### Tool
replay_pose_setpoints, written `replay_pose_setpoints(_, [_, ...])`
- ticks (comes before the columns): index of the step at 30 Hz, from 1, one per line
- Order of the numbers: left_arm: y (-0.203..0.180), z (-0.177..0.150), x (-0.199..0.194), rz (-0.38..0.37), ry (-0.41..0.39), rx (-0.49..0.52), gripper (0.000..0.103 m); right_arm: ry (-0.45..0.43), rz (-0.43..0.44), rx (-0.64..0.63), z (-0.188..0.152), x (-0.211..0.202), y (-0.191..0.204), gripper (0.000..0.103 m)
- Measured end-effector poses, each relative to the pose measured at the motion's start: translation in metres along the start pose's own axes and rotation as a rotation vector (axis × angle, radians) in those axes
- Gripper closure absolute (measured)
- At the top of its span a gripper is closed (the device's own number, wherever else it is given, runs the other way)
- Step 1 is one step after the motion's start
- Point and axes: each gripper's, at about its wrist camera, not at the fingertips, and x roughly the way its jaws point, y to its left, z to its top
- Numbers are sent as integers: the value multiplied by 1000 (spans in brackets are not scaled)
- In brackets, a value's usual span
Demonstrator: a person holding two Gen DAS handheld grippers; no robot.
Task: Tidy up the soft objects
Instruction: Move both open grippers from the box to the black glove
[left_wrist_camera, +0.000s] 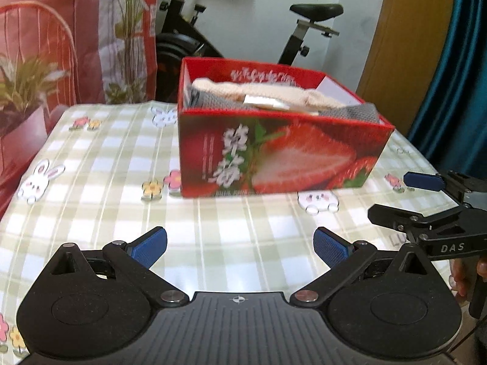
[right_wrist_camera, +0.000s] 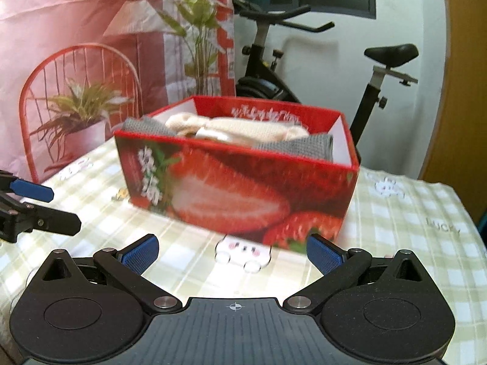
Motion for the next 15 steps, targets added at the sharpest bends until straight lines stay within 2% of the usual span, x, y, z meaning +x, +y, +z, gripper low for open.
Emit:
replay_pose_setpoints(6, [1,-13,-1,27,36,9,0,70,70,8,-18,-2,5,0])
replay_pose_setpoints(15, [1,-24,3,24,66,-6,0,123,122,-55,-33,-7,20,2])
